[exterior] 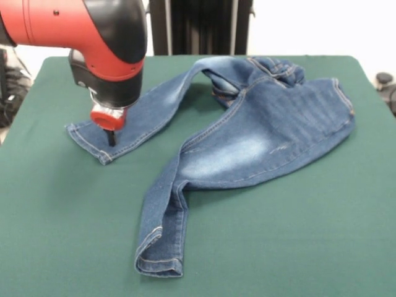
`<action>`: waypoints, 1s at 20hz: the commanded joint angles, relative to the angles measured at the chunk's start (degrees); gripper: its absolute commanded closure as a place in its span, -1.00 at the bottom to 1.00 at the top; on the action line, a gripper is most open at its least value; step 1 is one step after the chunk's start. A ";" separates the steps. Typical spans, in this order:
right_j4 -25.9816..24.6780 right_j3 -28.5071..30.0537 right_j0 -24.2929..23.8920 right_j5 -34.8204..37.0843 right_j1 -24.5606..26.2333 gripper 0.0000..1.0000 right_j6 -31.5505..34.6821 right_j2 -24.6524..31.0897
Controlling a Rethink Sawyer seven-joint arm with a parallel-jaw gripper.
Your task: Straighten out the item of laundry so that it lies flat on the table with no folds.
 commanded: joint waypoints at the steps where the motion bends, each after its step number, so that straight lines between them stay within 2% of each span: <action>1: -18.32 -14.15 -3.43 -27.24 7.60 -1.00 -7.14 2.15; 4: -19.37 -14.06 -3.34 -27.87 6.91 -1.00 -4.83 2.27; 10: -22.90 -14.03 -4.12 -28.28 5.25 -1.00 -6.56 4.49; 15: -21.78 -15.03 -4.32 -28.51 5.35 -1.00 -1.77 4.34; 20: -21.01 -15.96 -3.88 -28.85 5.08 -1.00 -1.52 3.40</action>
